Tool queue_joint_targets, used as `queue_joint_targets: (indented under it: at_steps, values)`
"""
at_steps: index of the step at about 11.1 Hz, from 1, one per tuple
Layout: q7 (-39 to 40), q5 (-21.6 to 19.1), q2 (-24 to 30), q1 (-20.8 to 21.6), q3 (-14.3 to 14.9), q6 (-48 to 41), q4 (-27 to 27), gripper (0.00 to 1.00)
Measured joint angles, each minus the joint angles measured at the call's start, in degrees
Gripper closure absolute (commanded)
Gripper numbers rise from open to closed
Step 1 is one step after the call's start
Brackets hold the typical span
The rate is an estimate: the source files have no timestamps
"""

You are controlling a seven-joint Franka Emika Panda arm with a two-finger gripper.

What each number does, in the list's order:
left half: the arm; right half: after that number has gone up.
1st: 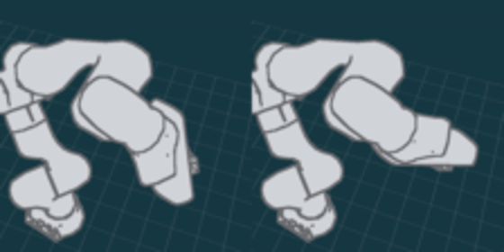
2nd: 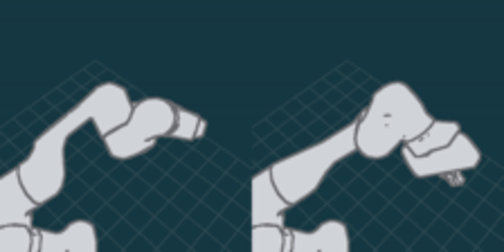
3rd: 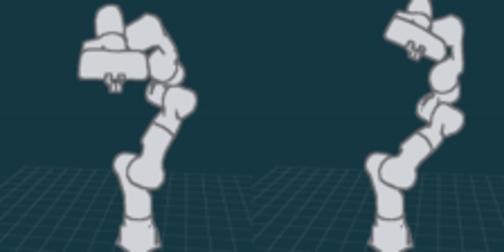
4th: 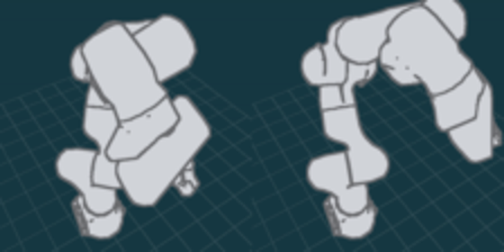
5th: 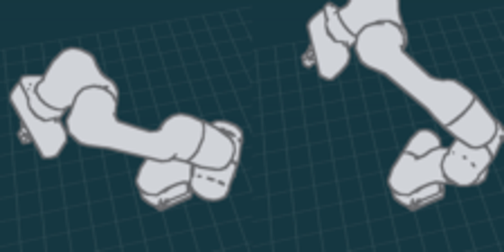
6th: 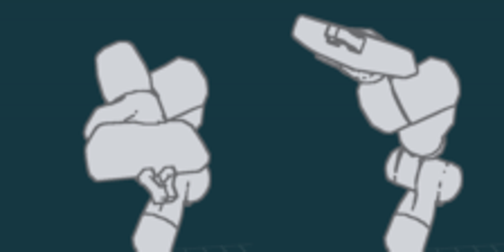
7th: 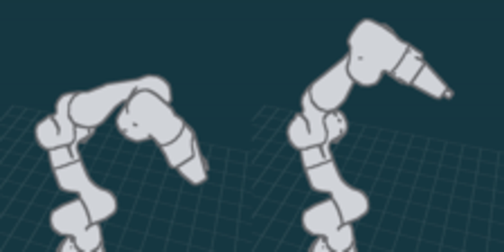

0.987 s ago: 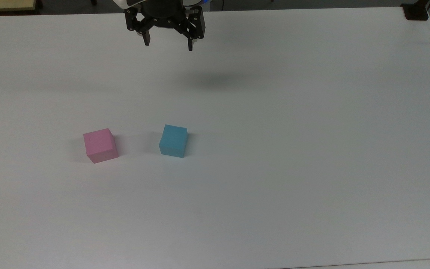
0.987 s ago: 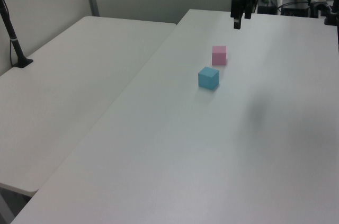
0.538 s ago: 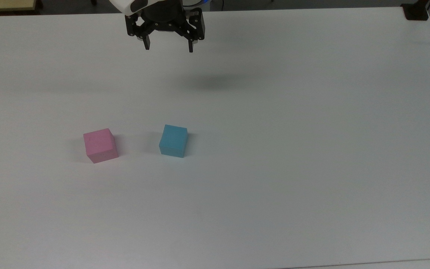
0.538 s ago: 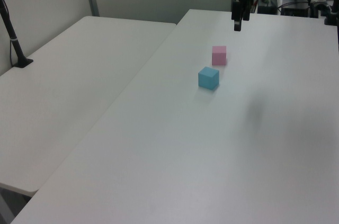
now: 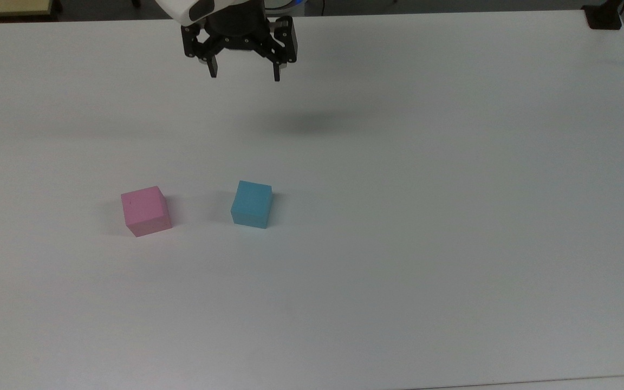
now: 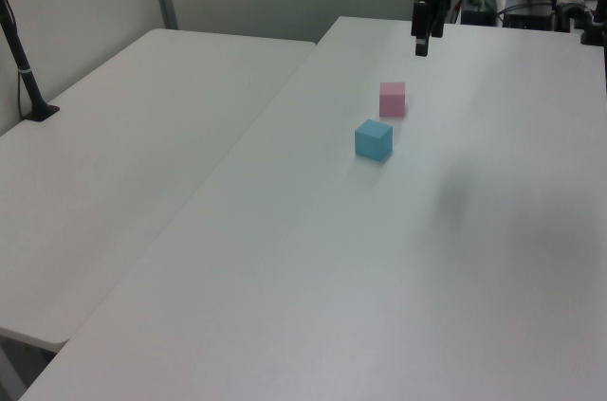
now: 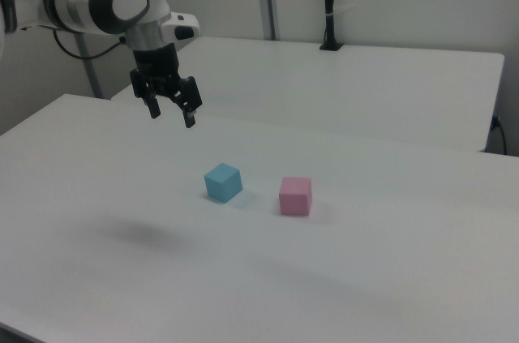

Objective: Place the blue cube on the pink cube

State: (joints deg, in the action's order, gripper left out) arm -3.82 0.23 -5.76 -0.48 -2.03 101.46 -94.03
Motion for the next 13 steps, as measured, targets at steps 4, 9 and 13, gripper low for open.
queue_joint_targets:
  at_steps: [4,9,13]
  values:
    - [-2.1,0.0,-6.0,-0.9,0.4,8.7,-0.1,0.0]
    - [-15.0,4.1,-18.6,-0.9,0.6,18.8,0.0,0.0]
    - [-16.7,4.2,-21.0,0.1,0.4,20.2,0.6,0.0]
